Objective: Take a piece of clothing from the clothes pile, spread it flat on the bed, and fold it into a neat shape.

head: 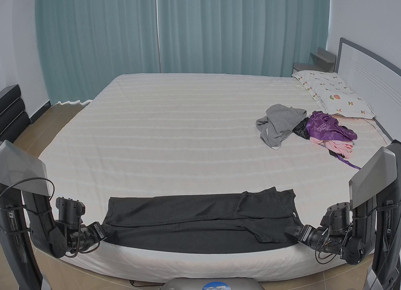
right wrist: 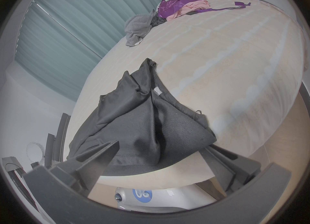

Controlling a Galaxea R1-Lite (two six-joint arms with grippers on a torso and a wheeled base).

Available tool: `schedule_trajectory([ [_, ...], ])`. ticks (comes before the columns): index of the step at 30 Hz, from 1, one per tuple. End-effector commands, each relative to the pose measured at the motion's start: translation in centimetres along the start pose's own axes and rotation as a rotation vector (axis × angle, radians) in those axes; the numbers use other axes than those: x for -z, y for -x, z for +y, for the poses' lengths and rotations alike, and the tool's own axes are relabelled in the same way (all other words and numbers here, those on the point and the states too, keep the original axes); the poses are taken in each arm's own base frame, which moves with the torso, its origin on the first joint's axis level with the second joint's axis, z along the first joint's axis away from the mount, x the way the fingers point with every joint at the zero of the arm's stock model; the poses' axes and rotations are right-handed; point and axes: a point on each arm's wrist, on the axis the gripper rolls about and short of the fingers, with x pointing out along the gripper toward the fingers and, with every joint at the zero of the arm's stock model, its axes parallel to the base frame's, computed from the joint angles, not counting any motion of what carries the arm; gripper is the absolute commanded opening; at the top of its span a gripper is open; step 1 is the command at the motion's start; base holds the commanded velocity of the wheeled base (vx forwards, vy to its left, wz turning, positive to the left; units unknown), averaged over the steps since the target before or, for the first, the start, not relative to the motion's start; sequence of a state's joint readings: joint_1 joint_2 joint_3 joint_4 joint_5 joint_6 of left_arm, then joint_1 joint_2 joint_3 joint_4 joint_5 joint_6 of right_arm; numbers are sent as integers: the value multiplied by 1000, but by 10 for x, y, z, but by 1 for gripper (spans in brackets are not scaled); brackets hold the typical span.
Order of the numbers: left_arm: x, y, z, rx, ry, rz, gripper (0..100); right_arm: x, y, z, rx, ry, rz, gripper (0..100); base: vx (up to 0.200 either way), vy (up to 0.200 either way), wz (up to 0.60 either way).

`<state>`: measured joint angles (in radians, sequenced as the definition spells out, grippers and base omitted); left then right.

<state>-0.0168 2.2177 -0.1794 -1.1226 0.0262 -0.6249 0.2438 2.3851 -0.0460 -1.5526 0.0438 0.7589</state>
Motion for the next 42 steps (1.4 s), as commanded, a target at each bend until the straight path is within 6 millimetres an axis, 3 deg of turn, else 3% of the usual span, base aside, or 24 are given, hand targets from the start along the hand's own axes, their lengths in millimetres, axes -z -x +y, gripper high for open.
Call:
schedule_trajectory([
  [1,-10,5,-3,23,17,-48,100,-18,16,7,-57,-18,-97,100,0,0,0],
  [7,-30,22,-10,90,41,-142,100,-38,28,11,-101,-42,-192,100,0,0,0],
  [13,-42,21,-40,199,15,-189,100,-50,25,13,-127,-76,-241,100,0,0,0],
  [19,-24,16,-63,256,114,-103,100,-55,26,9,-167,-132,-214,100,0,0,0],
  [30,0,-1,-52,168,99,-8,100,-50,24,6,-164,-141,-177,100,0,0,0],
  [42,-1,-24,-55,127,102,-32,100,-44,19,6,-156,-146,-147,100,0,0,0],
])
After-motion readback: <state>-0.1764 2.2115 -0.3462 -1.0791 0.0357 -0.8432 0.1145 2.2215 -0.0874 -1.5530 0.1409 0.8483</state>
